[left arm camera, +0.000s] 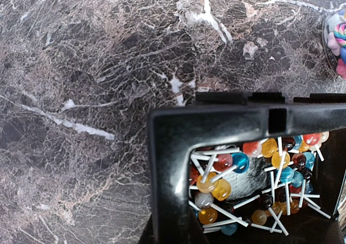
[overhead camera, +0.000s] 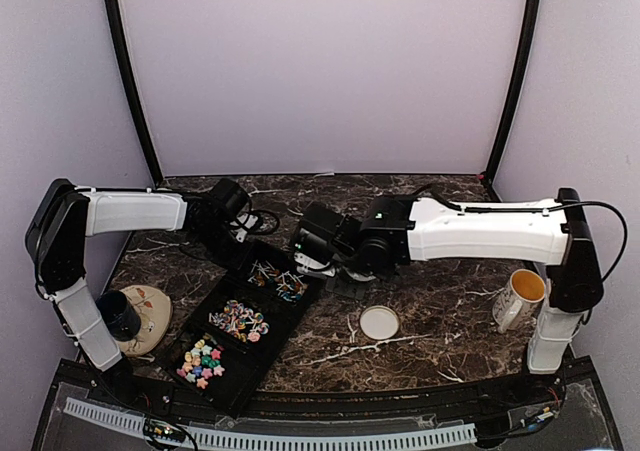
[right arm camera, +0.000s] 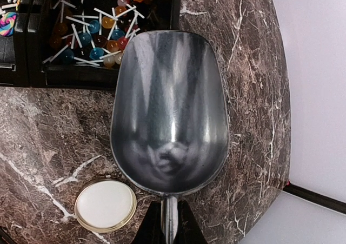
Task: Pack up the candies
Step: Scoop the fake candies from the plate.
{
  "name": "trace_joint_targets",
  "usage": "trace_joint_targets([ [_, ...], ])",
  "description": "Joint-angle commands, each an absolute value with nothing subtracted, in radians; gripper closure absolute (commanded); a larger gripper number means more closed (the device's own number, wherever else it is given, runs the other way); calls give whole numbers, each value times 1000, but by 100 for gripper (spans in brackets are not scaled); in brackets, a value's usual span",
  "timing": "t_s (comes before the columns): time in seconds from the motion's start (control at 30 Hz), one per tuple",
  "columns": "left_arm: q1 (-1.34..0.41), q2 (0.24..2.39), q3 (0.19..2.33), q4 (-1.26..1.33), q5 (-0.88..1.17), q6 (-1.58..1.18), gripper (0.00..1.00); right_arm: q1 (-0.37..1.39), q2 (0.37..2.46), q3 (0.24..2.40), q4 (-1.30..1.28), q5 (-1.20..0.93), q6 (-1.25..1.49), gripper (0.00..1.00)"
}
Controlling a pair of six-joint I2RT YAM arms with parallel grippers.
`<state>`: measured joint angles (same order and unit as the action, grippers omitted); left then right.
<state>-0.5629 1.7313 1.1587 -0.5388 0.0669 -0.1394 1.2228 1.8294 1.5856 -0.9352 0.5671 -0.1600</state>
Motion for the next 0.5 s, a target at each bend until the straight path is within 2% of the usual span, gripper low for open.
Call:
trace_joint_targets([
  [0.0, -557, 1671, 1187, -503, 70, -132, 100, 1247, 1900, 1680, -1016, 573, -167, 100],
  [0.27, -560, 1674, 1189, -523, 2, -135, 100, 1275, 2028, 1792, -1151, 634, -169, 100],
  [0.47, -577, 1684, 1195, -537, -44, -133, 100, 1296, 2108, 1855, -1221, 762, -177, 100],
])
